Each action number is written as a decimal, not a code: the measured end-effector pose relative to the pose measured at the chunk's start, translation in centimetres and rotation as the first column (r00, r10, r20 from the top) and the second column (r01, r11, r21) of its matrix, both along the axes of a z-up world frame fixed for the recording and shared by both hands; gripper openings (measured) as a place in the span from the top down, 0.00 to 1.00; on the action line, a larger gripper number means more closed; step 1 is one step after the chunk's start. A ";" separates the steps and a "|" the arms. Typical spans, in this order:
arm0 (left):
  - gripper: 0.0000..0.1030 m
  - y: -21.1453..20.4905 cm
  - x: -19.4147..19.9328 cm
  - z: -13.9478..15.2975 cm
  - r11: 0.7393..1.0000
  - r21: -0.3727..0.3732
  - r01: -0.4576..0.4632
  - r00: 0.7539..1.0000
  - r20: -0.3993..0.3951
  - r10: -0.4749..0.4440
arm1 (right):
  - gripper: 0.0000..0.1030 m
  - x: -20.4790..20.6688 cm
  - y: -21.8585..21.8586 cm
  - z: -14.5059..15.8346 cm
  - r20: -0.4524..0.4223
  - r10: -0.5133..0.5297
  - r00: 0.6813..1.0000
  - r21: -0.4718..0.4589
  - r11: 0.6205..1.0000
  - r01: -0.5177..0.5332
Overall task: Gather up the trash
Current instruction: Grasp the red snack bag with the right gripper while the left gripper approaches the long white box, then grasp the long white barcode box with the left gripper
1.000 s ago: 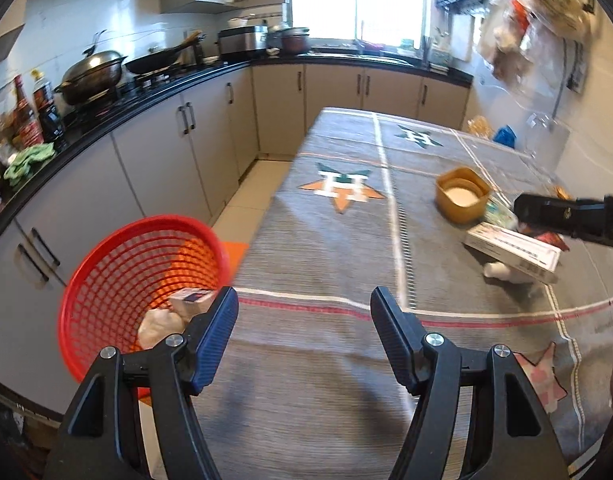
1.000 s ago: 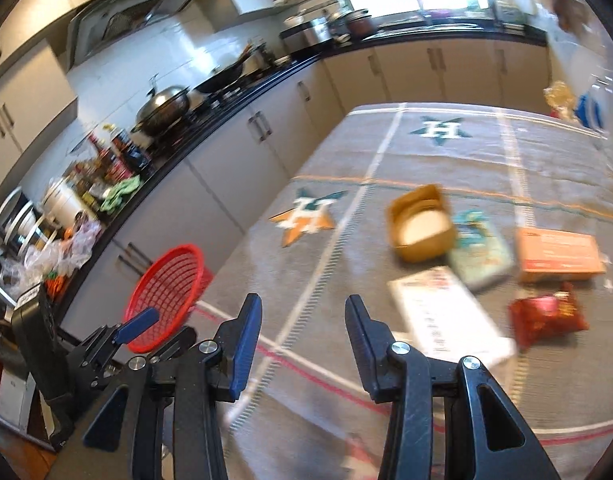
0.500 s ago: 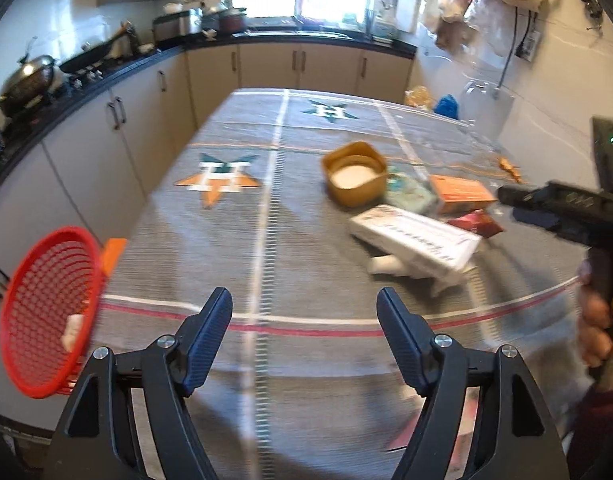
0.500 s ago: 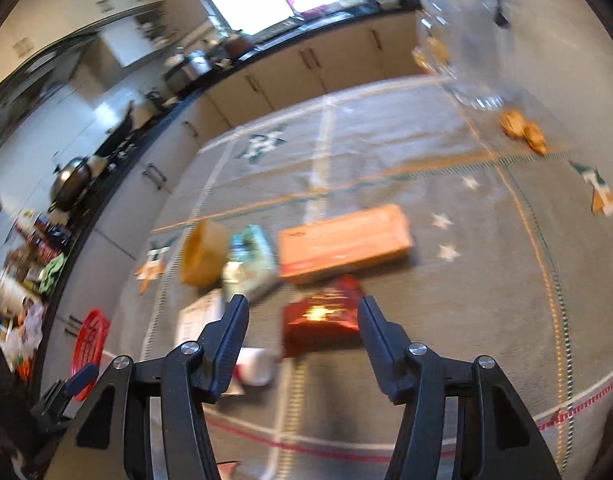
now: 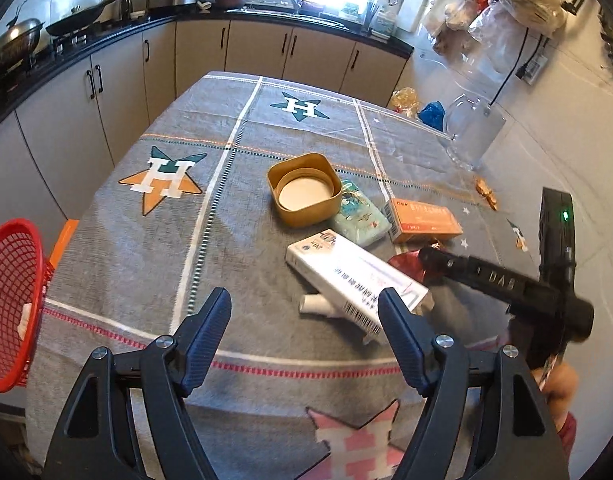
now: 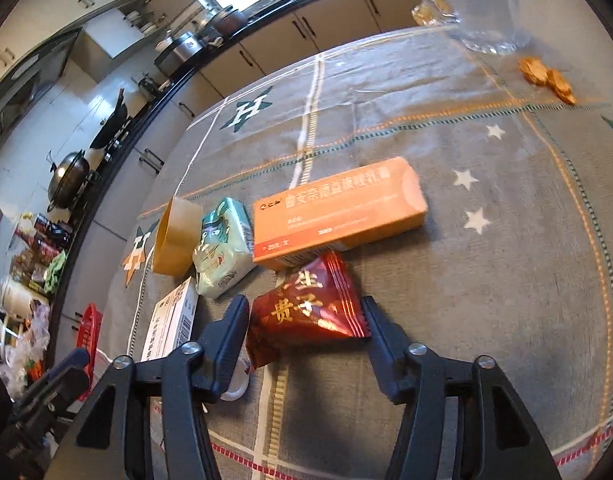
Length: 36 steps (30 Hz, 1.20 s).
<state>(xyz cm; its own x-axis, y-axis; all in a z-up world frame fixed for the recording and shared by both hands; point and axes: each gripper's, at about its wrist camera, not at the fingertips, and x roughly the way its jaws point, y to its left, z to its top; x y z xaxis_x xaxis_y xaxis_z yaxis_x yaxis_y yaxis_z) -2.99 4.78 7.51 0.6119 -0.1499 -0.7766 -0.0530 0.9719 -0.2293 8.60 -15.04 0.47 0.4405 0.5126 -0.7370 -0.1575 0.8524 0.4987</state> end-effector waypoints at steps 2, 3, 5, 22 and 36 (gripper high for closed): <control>0.27 -0.3 0.5 -0.2 1.000 -0.006 -0.008 1.000 -0.011 0.008 | 0.61 -0.2 0.3 -0.1 0.003 0.024 1.000 0.029 0.999 -0.024; 0.27 -0.5 0.8 -0.3 1.000 -0.009 -0.011 1.000 -0.018 0.010 | 0.64 -0.4 0.3 0.0 0.011 0.027 1.000 0.036 0.999 -0.027; 0.27 -0.9 1.4 -0.5 1.000 -0.020 -0.016 0.999 -0.034 0.015 | 0.64 -0.8 0.1 0.3 0.033 0.017 0.999 0.030 0.999 -0.018; 0.27 -5.9 7.3 -3.4 0.992 0.100 -0.081 0.973 -0.209 0.100 | 0.65 -2.5 -5.2 2.9 0.131 -0.171 0.977 0.073 0.984 0.163; 0.52 -3.9 4.6 -4.7 0.989 0.146 -0.001 0.980 -0.194 0.030 | 0.65 -3.4 -4.1 3.6 0.178 -0.123 0.976 0.081 0.991 0.110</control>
<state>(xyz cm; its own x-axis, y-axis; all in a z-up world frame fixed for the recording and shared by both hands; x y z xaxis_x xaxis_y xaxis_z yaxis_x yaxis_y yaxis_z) 1.62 0.90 2.81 0.4474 -0.0193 -0.8941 -0.0979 0.9927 -0.0704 5.21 -19.17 4.05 0.6235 0.4976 -0.6030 -0.1528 0.8340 0.5302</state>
